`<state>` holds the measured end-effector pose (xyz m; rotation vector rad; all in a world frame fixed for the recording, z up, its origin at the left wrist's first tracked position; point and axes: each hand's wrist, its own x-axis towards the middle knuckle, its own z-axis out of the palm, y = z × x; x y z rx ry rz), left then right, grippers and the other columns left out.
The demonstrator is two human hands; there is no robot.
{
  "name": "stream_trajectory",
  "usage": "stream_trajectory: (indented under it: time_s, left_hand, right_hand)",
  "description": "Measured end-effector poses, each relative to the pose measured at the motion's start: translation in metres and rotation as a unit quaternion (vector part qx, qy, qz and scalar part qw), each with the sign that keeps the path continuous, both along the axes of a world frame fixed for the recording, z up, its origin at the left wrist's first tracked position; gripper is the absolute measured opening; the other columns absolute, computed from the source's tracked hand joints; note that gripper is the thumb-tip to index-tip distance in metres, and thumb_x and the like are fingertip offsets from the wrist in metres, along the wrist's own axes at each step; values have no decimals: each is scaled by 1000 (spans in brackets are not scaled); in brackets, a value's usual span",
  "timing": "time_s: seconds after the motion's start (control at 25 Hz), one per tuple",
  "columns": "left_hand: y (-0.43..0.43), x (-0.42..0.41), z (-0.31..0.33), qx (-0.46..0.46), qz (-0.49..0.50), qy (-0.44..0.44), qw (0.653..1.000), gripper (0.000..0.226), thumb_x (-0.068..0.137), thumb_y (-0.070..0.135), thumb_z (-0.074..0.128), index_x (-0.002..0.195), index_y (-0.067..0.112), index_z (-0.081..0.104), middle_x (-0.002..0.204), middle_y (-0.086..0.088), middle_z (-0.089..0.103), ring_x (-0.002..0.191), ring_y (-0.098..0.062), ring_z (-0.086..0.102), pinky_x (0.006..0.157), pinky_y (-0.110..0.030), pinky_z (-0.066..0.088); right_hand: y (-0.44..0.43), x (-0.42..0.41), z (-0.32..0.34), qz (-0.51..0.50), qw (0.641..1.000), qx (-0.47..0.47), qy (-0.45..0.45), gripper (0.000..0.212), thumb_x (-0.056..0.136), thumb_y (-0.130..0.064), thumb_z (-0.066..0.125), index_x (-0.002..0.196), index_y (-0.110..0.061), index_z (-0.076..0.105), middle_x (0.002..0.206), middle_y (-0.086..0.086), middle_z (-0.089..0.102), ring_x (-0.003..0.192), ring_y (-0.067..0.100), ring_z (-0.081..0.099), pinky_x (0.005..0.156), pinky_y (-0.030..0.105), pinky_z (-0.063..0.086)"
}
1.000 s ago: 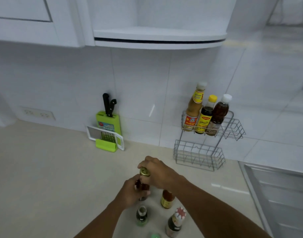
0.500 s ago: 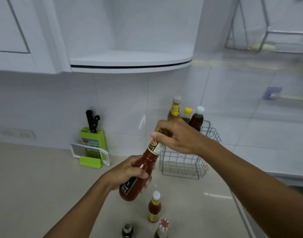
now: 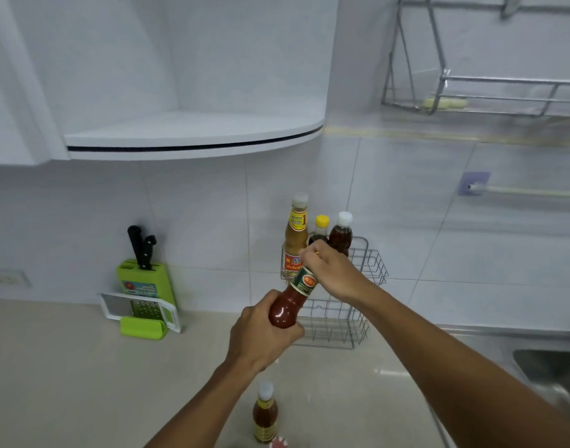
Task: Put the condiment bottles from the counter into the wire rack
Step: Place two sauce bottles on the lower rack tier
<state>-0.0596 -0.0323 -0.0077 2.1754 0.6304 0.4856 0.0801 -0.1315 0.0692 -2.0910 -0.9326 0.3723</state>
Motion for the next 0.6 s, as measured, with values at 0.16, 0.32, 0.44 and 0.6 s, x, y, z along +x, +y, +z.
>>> stream_trajectory:
  time_s: [0.16, 0.32, 0.44, 0.6]
  left_hand:
    - [11, 18, -30, -70, -40, 8, 997, 67, 57, 53, 82, 104, 37, 37, 90, 4, 65, 74, -14, 68, 65, -34, 61]
    - [18, 33, -58, -91, -112, 7, 990, 87, 54, 51, 88, 109, 27, 24, 103, -4, 60, 79, -13, 63, 65, -35, 58]
    - [40, 46, -63, -186, -167, 36, 968, 99, 53, 37, 94, 124, 34, 25, 127, 0, 52, 105, -8, 56, 76, -26, 54]
    - [80, 69, -64, -249, -74, 83, 962, 81, 83, 19, 73, 146, 27, 24, 143, 2, 44, 128, -17, 45, 96, -29, 42]
  right_hand:
    - [-12, -1, -32, -19, 979, 35, 201, 48, 79, -54, 81, 111, -22, 64, 86, 4, 75, 47, 21, 62, 44, 28, 53]
    - [-16, 1, -63, -31, 960, 63, 271, 28, 82, -21, 85, 105, -10, 73, 98, 18, 79, 70, 39, 78, 69, 45, 67]
    - [-12, 10, -87, -54, 982, 64, 171, 16, 79, -9, 85, 93, -12, 78, 83, 9, 80, 69, 24, 79, 73, 41, 67]
    - [-6, 25, -131, -71, 996, 39, 23, 29, 68, -13, 91, 86, -28, 75, 91, -3, 79, 88, 12, 74, 83, 30, 61]
